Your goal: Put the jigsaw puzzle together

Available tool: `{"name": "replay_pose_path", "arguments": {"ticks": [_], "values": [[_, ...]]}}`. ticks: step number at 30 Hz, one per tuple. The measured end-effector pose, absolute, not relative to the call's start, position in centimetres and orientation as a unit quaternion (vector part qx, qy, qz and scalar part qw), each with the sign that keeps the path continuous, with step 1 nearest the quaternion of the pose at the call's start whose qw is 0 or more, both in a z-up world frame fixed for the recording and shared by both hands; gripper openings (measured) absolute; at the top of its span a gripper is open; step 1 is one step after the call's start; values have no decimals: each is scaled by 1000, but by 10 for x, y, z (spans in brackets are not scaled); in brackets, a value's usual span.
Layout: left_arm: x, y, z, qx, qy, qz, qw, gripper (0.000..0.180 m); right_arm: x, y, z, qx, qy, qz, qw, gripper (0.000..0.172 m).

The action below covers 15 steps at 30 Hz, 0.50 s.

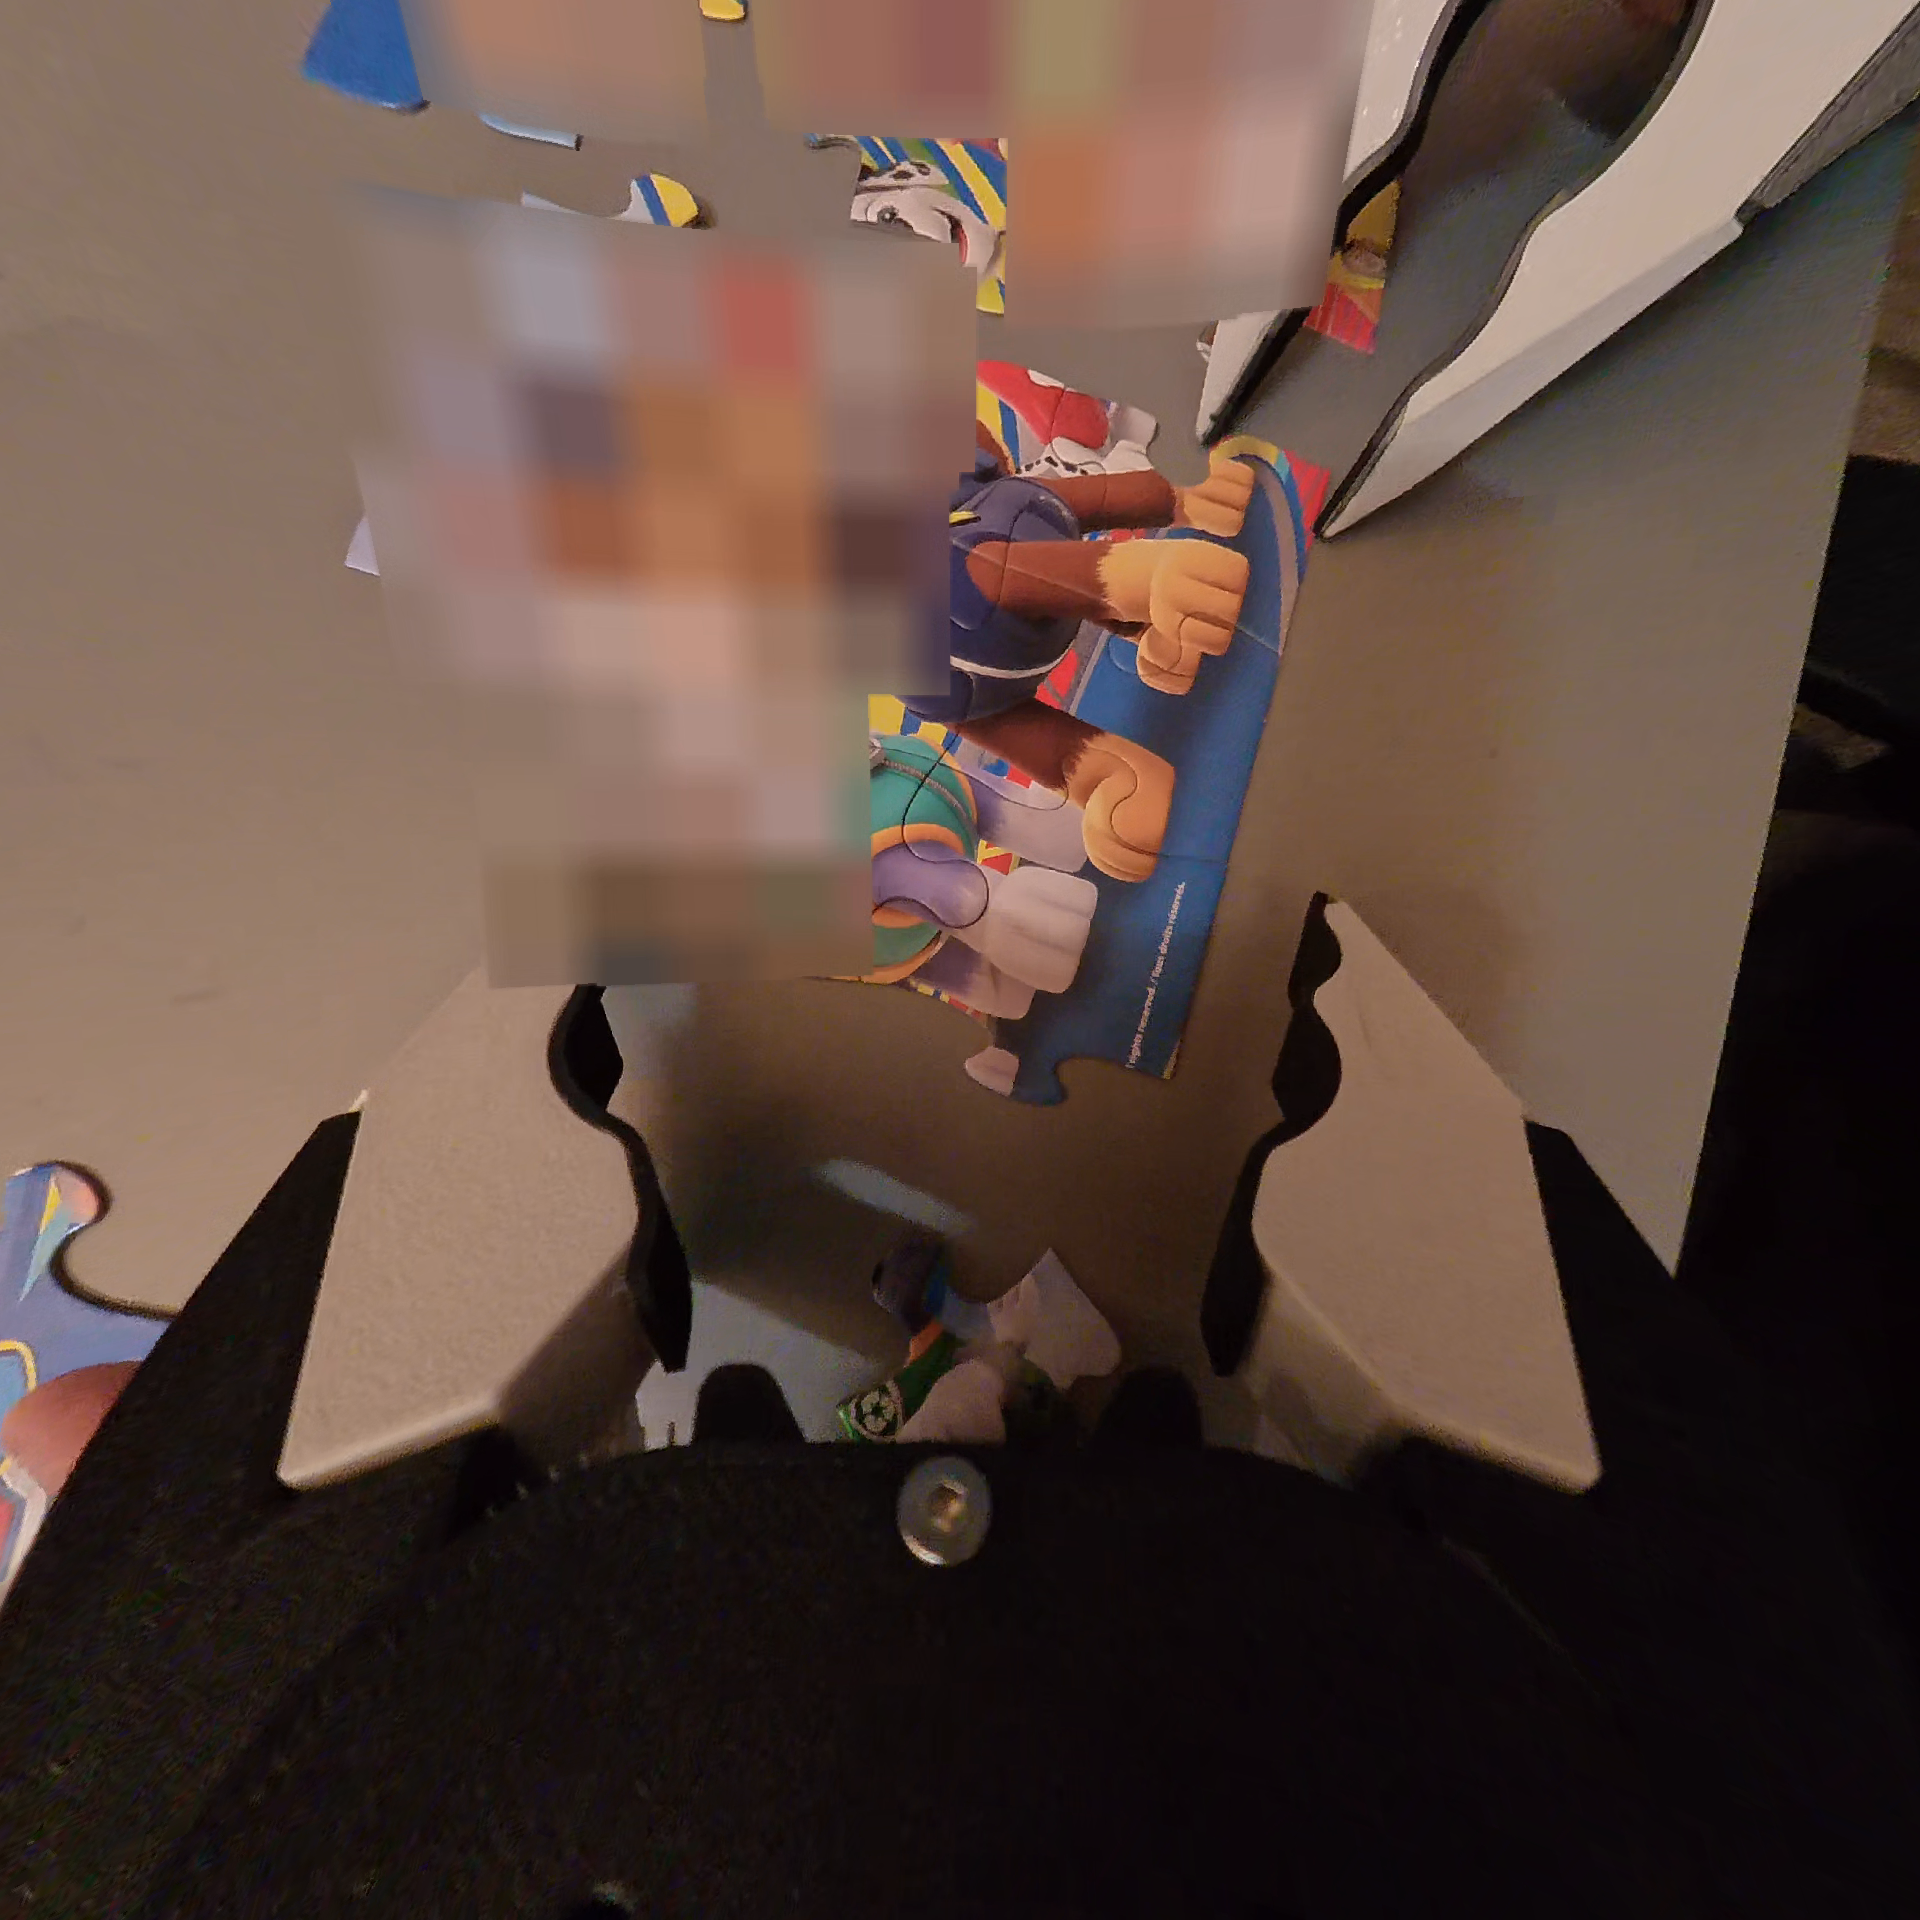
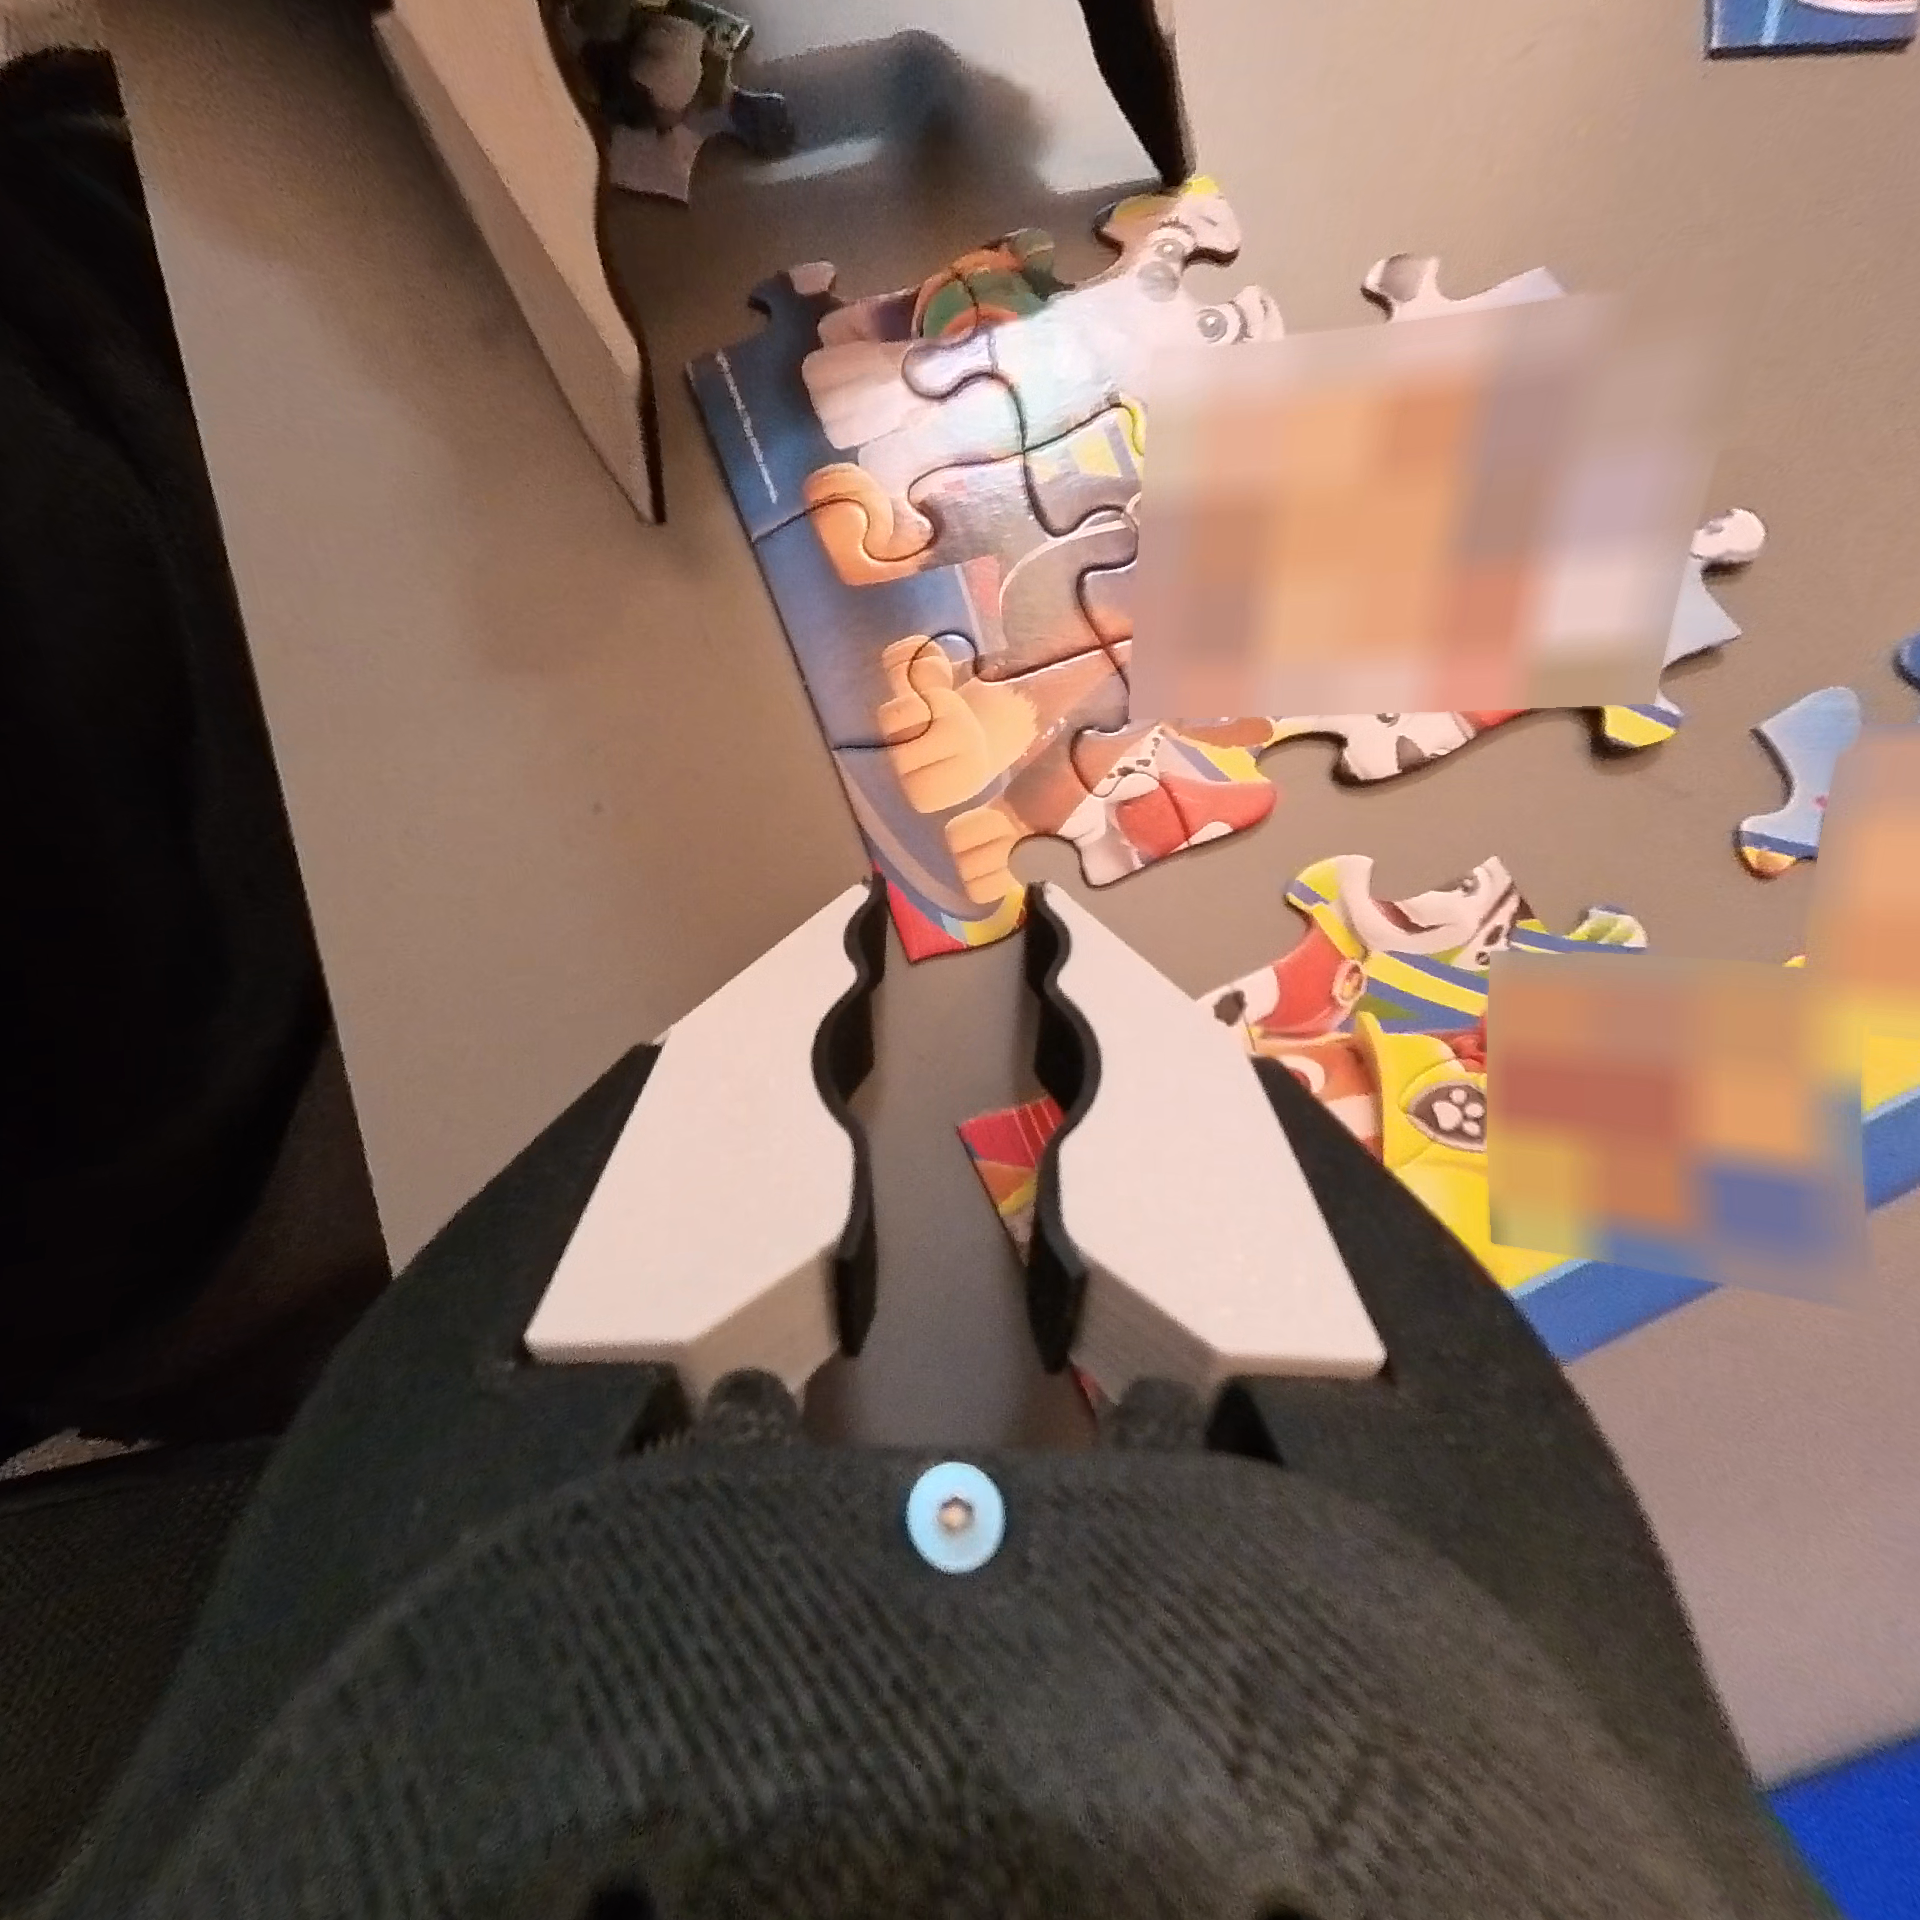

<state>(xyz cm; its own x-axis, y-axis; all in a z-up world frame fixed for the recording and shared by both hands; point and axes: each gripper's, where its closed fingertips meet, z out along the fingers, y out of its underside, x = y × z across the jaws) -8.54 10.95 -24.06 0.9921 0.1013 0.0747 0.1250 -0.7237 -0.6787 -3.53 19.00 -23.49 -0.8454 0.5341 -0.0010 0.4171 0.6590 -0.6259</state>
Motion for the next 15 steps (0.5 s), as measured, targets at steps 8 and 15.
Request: {"name": "replay_pose_path", "arguments": {"ticks": [8,15], "values": [[-60,104,-243,-936,-53,-15,347,135,-10,179,-235,-264,-911,305,87,24],[1,86,-238,-943,-39,-57,326,135,45,169,-234,-301,-895,320,78,25]]}}
